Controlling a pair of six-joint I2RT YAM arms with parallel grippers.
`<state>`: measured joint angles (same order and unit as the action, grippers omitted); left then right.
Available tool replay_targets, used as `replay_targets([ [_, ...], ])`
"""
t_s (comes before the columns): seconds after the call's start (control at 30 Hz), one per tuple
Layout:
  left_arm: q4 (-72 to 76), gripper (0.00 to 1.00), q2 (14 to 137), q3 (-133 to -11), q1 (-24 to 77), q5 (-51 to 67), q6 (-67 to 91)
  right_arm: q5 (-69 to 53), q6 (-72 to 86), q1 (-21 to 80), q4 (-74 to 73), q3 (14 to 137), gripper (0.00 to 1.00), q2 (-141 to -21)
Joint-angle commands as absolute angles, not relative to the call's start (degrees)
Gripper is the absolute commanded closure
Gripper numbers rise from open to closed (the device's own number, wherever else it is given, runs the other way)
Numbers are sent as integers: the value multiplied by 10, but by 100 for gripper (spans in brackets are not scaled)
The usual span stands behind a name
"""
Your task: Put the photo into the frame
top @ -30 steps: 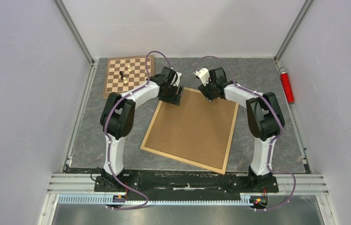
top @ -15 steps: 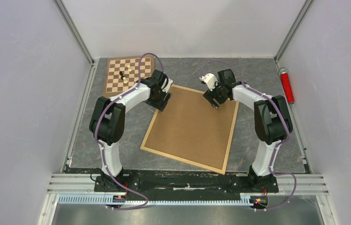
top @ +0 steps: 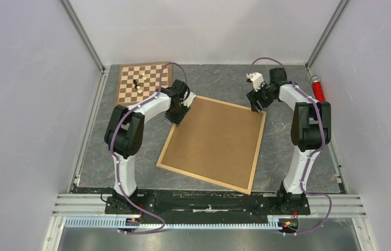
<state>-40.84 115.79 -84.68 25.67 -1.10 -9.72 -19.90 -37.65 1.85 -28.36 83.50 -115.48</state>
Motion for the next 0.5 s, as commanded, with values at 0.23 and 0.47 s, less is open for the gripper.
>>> replay_targets([
  [0.23,-404,98,1206,-878,255,-40,-241,-318,-387,-30,-332,881,29,-1191],
  [0.47,-386,98,1230,-901,255,-51,-311,-367,-387,-45,-339,847,29,-1189],
])
